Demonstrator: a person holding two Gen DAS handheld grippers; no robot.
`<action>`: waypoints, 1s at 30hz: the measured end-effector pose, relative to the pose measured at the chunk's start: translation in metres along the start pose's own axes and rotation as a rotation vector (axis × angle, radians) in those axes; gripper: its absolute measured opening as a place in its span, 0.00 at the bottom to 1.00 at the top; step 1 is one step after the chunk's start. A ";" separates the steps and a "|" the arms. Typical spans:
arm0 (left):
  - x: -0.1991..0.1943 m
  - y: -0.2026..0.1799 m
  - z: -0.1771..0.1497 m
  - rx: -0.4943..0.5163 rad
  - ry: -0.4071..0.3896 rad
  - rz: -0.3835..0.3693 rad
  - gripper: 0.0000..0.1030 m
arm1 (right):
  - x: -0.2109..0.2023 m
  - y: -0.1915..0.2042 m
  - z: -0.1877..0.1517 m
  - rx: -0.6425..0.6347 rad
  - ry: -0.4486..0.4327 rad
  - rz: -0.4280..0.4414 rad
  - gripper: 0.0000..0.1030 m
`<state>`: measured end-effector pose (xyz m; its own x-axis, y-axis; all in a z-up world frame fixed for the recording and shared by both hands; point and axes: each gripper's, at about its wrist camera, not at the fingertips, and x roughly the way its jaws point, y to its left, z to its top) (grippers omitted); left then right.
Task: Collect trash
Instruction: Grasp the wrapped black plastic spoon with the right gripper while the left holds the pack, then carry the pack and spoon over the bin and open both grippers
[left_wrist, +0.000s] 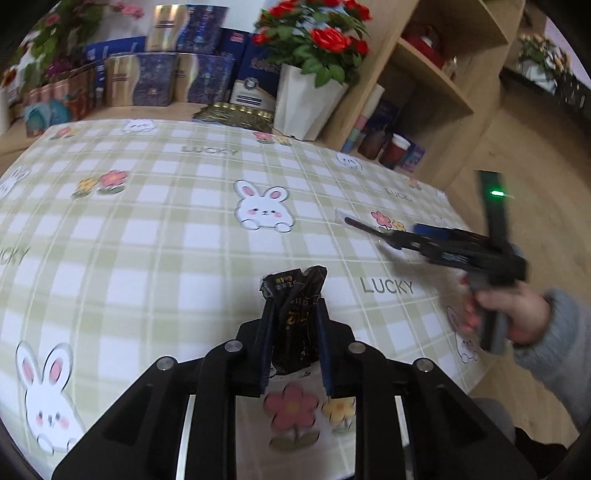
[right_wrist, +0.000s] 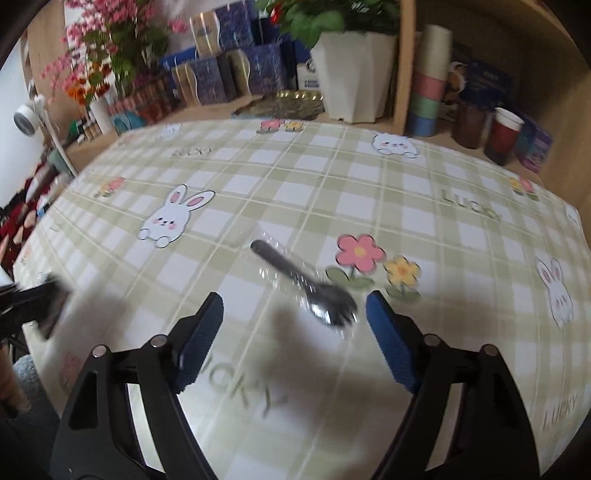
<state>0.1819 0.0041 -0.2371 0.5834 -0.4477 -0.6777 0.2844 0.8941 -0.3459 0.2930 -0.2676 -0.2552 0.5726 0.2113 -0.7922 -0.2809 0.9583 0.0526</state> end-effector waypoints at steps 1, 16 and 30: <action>-0.006 0.005 -0.003 -0.014 -0.003 0.002 0.20 | 0.007 0.001 0.003 -0.014 0.009 -0.004 0.76; -0.046 0.018 -0.013 -0.062 -0.054 0.011 0.20 | 0.030 0.017 0.008 -0.073 0.079 0.006 0.56; -0.074 -0.004 -0.029 -0.057 -0.050 -0.022 0.20 | -0.041 0.062 -0.032 -0.052 -0.039 0.112 0.16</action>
<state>0.1154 0.0334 -0.2044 0.6148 -0.4650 -0.6370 0.2545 0.8815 -0.3978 0.2274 -0.2234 -0.2389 0.5647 0.3249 -0.7587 -0.3837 0.9172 0.1072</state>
